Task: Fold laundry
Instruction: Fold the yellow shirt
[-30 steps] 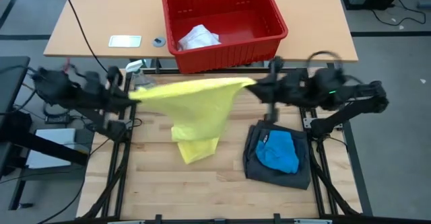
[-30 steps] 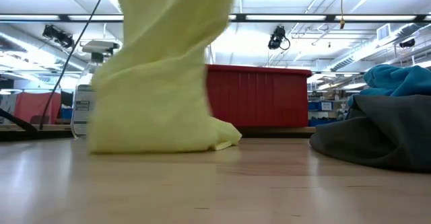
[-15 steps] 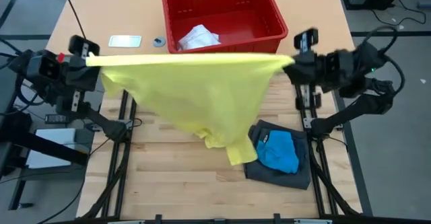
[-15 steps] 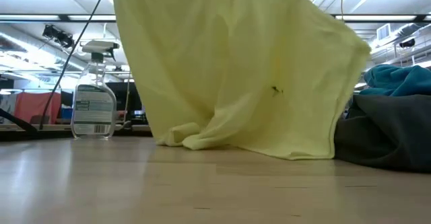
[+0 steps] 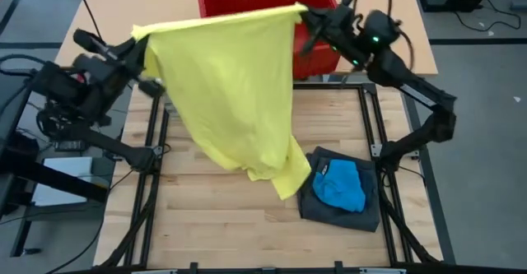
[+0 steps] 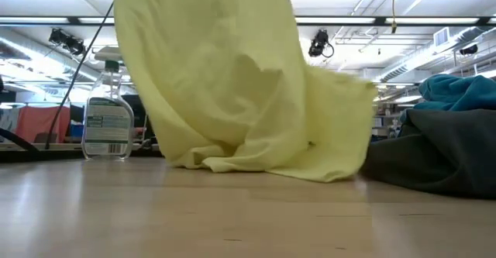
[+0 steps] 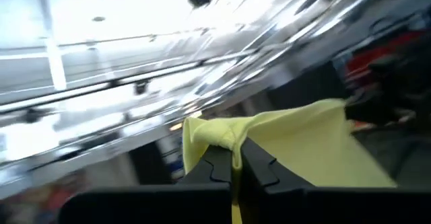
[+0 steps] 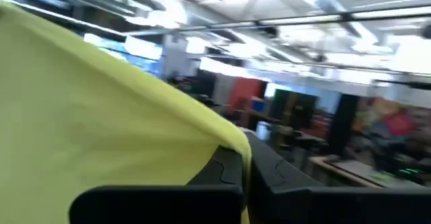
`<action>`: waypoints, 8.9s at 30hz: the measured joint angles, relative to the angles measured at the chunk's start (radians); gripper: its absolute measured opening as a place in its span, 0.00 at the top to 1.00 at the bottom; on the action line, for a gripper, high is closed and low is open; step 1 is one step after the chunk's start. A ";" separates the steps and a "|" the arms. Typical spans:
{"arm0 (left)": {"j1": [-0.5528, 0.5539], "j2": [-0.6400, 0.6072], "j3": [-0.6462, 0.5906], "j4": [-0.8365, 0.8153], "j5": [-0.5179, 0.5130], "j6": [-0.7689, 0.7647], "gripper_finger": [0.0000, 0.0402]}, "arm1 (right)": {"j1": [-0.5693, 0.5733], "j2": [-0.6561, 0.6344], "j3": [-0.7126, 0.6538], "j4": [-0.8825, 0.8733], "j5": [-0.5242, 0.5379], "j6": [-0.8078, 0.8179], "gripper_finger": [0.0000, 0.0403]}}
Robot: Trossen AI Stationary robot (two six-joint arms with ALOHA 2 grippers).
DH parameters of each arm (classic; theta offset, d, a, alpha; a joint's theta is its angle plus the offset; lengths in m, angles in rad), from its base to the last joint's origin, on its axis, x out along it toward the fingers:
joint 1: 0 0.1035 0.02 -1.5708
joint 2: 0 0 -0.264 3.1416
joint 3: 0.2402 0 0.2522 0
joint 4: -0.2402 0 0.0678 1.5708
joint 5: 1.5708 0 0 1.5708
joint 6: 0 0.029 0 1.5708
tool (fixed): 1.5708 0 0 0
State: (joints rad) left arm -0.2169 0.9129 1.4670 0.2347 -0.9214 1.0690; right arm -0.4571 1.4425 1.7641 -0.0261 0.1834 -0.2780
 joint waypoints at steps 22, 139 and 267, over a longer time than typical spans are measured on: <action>0.340 0.396 0.842 -0.727 0.575 -0.665 0.99 | 0.199 -0.028 0.318 -0.220 0.176 -0.069 0.99; -0.665 0.554 -0.645 -0.533 0.648 -2.540 0.97 | 0.929 0.646 -0.222 -0.292 -0.119 1.618 0.79; -0.600 0.899 -0.625 0.403 0.706 -2.342 0.89 | 0.966 0.564 -0.384 -0.258 -0.184 1.648 0.85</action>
State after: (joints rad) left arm -0.8165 1.8118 0.8417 0.6379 -0.2157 -1.2725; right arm 0.5091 2.0068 1.3804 -0.2840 -0.0002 1.3704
